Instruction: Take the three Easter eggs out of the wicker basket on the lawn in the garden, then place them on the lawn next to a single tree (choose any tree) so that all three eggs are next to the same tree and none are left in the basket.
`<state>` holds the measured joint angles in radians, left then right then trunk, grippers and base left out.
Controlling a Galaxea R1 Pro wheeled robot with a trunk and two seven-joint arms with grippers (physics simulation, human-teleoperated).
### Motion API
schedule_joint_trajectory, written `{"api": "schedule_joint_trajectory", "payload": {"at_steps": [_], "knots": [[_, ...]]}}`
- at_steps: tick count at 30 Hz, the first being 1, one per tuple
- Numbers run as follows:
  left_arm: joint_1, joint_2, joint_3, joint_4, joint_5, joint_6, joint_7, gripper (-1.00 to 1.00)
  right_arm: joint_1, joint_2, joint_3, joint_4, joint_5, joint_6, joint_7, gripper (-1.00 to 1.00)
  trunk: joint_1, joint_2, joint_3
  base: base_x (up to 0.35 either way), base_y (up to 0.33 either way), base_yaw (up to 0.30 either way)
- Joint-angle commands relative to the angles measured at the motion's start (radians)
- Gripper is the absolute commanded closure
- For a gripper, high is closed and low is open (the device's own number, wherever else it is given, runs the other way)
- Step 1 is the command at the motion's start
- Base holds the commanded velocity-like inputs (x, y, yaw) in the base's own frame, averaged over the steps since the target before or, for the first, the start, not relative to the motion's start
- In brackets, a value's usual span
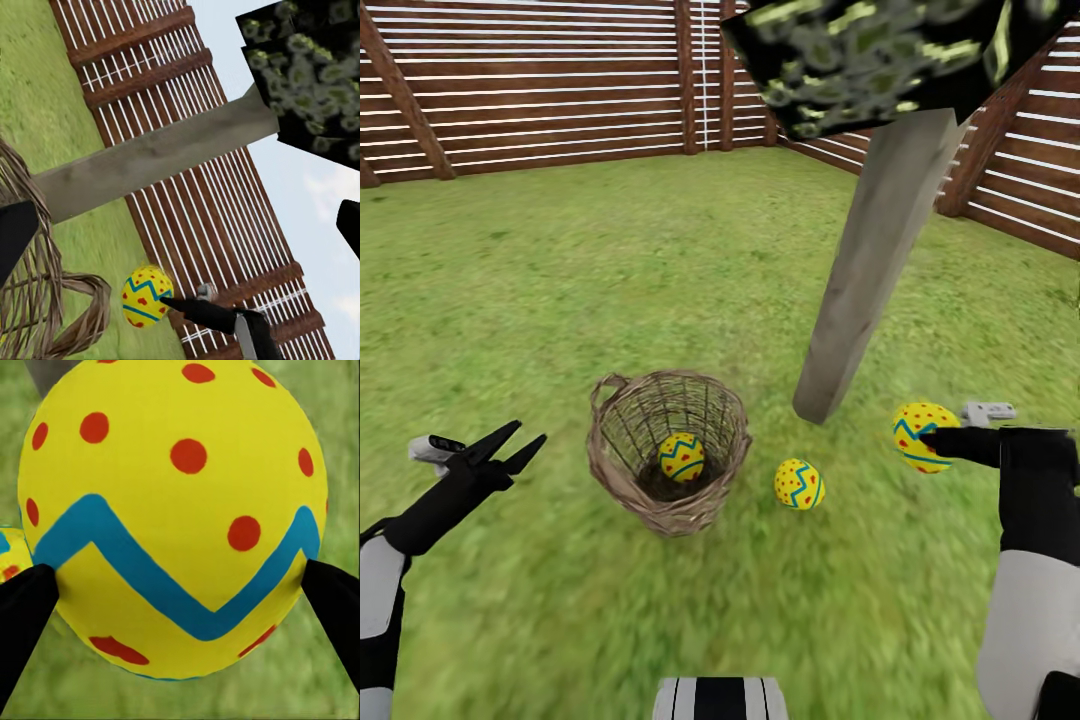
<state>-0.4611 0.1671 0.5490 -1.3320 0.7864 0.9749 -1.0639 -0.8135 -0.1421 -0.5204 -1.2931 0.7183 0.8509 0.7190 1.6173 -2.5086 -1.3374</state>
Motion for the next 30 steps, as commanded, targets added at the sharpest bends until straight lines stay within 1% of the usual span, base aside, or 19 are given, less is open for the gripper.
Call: {"api": "schedule_joint_trajectory", "payload": {"at_steps": [1,3,4,5,6,7,8,9,10,11,12,14,15,16,19,20,21,24,30], "knots": [[-0.001,0.0,0.004,-0.002,0.0,0.005,-0.002,-1.0,0.0,0.007,0.006,0.035,0.008,-0.024,-0.03,1.0,0.0,0.0,-0.001,0.028,-0.332,0.0],[-0.001,-0.001,0.007,-0.004,0.0,0.005,-0.002,-1.0,0.001,0.051,0.018,0.154,0.009,-0.135,-0.157,1.0,0.0,0.0,-0.001,0.081,-0.332,0.0],[-0.001,-0.001,0.007,-0.005,0.0,0.005,-0.002,-1.0,0.001,0.063,0.019,0.201,0.008,-0.177,-0.201,1.0,0.0,0.0,-0.001,0.103,-0.33,0.0],[-0.001,0.0,0.008,-0.005,0.0,0.005,-0.002,-1.0,0.0,0.073,0.02,0.279,0.005,-0.225,-0.244,1.0,0.0,0.0,-0.001,0.129,-0.322,0.0],[-0.001,0.0,0.008,-0.006,0.0,0.005,-0.002,-1.0,0.0,0.078,0.02,0.389,0.001,-0.301,-0.273,1.0,0.0,0.0,-0.001,0.188,-0.286,0.0],[-0.001,0.0,0.008,-0.006,0.001,0.005,-0.003,-1.0,0.0,0.084,0.02,0.496,-0.003,-0.395,-0.318,1.0,0.0,0.0,-0.001,0.221,-0.262,0.0],[-0.001,0.0,0.008,-0.006,0.0,0.005,-0.013,-1.0,-0.001,0.087,0.019,0.571,-0.005,-0.46,-0.398,1.0,0.0,0.0,-0.001,0.23,-0.256,0.0],[0.0,0.0,0.009,-0.003,-0.001,0.004,-0.052,-1.0,-0.002,0.09,0.018,0.64,-0.007,-0.532,-0.493,1.0,0.0,0.0,-0.001,0.165,-0.17,0.0],[0.001,0.001,0.01,0.0,-0.003,0.004,-0.079,-1.0,-0.002,0.093,0.018,0.667,-0.008,-0.563,-0.525,1.0,0.0,0.0,-0.001,0.085,-0.087,0.0],[0.001,0.001,0.017,0.002,-0.004,0.004,-0.105,-1.0,-0.002,0.097,0.017,0.691,-0.008,-0.588,-0.548,1.0,0.0,0.0,-0.001,0.043,-0.044,0.0],[0.002,0.002,0.037,0.003,-0.005,0.004,-0.13,-1.0,-0.003,0.1,0.017,0.718,-0.008,-0.613,-0.565,1.0,0.0,0.0,-0.001,0.018,-0.018,0.0],[0.008,0.002,0.066,0.005,-0.003,0.005,-0.144,-1.0,-0.003,0.102,0.017,0.75,-0.008,-0.67,-0.575,1.0,0.0,0.0,-0.001,0.007,-0.007,0.0],[0.012,0.002,0.073,0.005,-0.003,0.005,-0.147,-1.0,-0.003,0.103,0.017,0.763,-0.008,-0.695,-0.58,1.0,0.0,0.0,-0.001,0.002,-0.002,0.0],[0.014,0.002,0.078,0.004,-0.003,0.005,-0.149,-1.0,-0.004,0.114,0.018,0.783,-0.008,-0.713,-0.597,1.0,0.0,0.0,-0.001,0.001,-0.001,0.0],[0.016,0.002,0.083,0.004,-0.003,0.005,-0.151,-1.0,-0.011,0.141,0.019,0.847,-0.005,-0.734,-0.668,1.0,0.0,0.0,-0.001,0.0,0.0,0.0],[0.016,0.002,0.086,0.005,-0.003,0.005,-0.151,-1.0,-0.014,0.15,0.019,0.867,-0.004,-0.759,-0.68,1.0,0.0,0.0,-0.001,0.0,0.0,0.0],[0.016,0.002,0.087,0.007,-0.003,0.005,-0.151,-1.0,-0.015,0.153,0.019,0.873,-0.004,-0.778,-0.685,1.0,0.0,0.0,-0.001,0.0,0.0,0.0],[0.016,0.002,0.088,0.008,-0.004,0.005,-0.151,-1.0,-0.031,0.153,0.018,0.88,-0.008,-0.797,-0.705,1.0,0.001,-0.001,-0.012,0.0,0.0,0.0],[0.016,0.0,0.086,-0.002,-0.001,0.008,-0.153,-1.0,-0.056,0.148,0.016,0.888,-0.007,-0.806,-0.87,1.0,0.004,-0.002,-0.035,0.0,0.0,0.0]]}}
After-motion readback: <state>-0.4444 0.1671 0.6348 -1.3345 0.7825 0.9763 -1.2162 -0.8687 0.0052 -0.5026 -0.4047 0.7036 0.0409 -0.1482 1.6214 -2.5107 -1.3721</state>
